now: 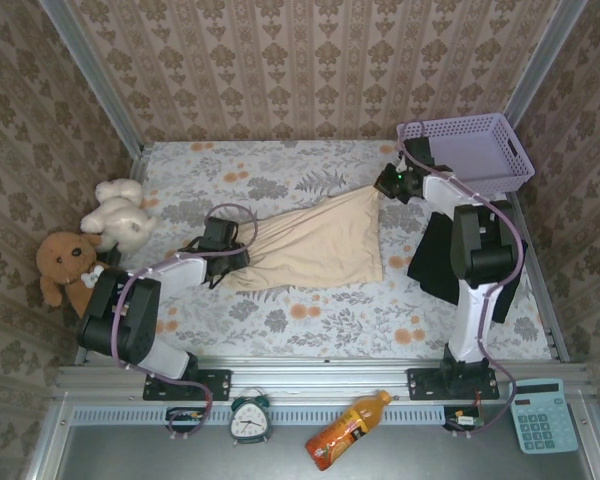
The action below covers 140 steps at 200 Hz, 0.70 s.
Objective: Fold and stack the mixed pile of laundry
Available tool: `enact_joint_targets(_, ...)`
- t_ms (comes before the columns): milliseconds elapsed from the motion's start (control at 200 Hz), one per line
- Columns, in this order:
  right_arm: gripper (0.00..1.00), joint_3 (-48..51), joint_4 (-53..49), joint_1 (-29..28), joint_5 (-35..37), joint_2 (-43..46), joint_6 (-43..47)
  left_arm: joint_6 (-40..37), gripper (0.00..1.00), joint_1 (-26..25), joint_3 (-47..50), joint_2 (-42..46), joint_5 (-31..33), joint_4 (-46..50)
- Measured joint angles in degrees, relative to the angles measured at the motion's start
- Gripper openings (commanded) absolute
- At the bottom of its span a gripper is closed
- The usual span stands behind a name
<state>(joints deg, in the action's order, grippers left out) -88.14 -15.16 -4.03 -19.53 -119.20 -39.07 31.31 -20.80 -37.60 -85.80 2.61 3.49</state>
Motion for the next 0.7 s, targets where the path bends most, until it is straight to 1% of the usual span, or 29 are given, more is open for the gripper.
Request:
enact_joint_targets(30, 0.15, -1.11, 0.46, -0.07, -0.52, -1.7, -0.42, -0.02, 0.42, 0.0, 0.0, -0.02, -0.07, -0.17)
enact_joint_targets(90, 0.24, -2.1, 0.9, -0.11, -0.74, -4.35, -1.53, -0.04, 0.47, 0.0, -0.04, -0.02, -0.28, -0.35)
enact_joint_targets(150, 0.34, -2.01, 1.05, 0.02, -0.81, -6.08, -1.86, -0.24, 0.53, 0.0, -0.28, -0.04, -0.44, -0.28)
enact_joint_targets(235, 0.45, 0.37, 2.14, 0.24, -1.27, -6.01, -1.79, -0.55, 0.65, 0.0, -1.05, -0.09, -0.9, 0.66)
enact_joint_targets(310, 0.49, 4.66, 4.02, 0.28, -1.68, -3.85, -1.38, -0.92, 0.7, 0.02, -2.21, -0.09, -1.36, 2.56)
enact_joint_targets(410, 0.52, 12.15, 4.66, 0.17, -1.73, 2.8, -0.02, -1.33, 0.77, 0.0, -4.04, 0.46, -2.12, 6.49)
enact_joint_targets(570, 0.53, 20.09, 5.09, -0.92, -1.75, 13.38, 2.16, -1.99, 0.76, 0.0, -5.95, 3.3, -3.5, 10.99)
enact_joint_targets(615, 0.53, 21.14, 5.64, -1.75, -1.75, 14.88, 2.86, -2.56, 0.75, 0.02, -6.73, 3.45, -3.48, 11.23)
enact_joint_targets(700, 0.53, 21.51, 6.21, -3.87, -1.73, 15.13, 3.58, -3.87, 0.74, 0.31, -8.87, 2.58, -2.82, 11.02)
